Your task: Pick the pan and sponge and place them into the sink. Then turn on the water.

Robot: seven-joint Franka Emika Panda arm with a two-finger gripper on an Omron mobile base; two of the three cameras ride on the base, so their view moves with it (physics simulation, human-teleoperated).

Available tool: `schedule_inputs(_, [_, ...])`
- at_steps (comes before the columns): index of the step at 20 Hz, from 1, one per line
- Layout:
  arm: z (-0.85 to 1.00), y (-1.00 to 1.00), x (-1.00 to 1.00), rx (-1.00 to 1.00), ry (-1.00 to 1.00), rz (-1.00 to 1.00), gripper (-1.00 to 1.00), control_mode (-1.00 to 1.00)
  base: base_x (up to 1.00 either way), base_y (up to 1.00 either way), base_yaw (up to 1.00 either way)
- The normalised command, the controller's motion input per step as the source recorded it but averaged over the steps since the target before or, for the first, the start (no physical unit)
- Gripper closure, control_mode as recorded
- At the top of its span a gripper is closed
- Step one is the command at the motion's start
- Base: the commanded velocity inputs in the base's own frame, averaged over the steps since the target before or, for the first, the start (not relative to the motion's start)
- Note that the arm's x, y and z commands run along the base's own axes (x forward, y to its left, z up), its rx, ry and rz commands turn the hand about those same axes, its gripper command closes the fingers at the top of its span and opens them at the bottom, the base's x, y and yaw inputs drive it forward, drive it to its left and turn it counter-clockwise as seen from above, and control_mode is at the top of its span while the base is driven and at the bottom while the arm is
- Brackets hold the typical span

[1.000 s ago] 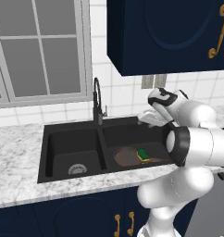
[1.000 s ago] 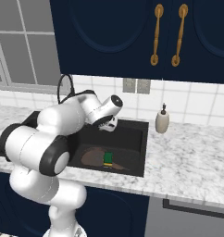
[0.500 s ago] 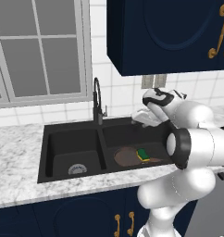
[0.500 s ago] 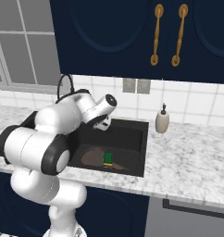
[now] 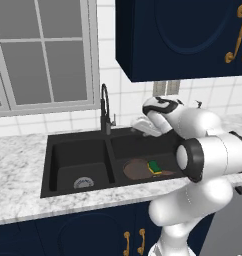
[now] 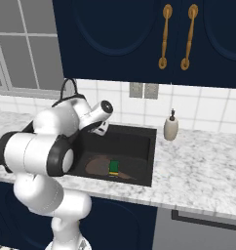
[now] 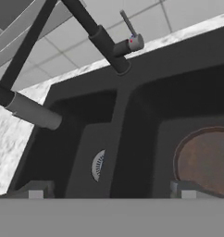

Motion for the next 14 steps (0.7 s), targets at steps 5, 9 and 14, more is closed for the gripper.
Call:
schedule_inputs(5, [0.0, 0.08, 0.34, 0.02, -0.04, -0.05, -1.0, -1.0, 0.0, 0.0, 0.0])
schedule_inputs(9, [0.0, 0.0, 0.24, 0.05, -0.05, -0.02, -1.0, -1.0, 0.0, 0.0, 0.0])
schedule_inputs(14, [0.0, 0.13, 0.15, 0.04, -0.02, 0.0, -1.0, -1.0, 0.0, 0.0, 0.0])
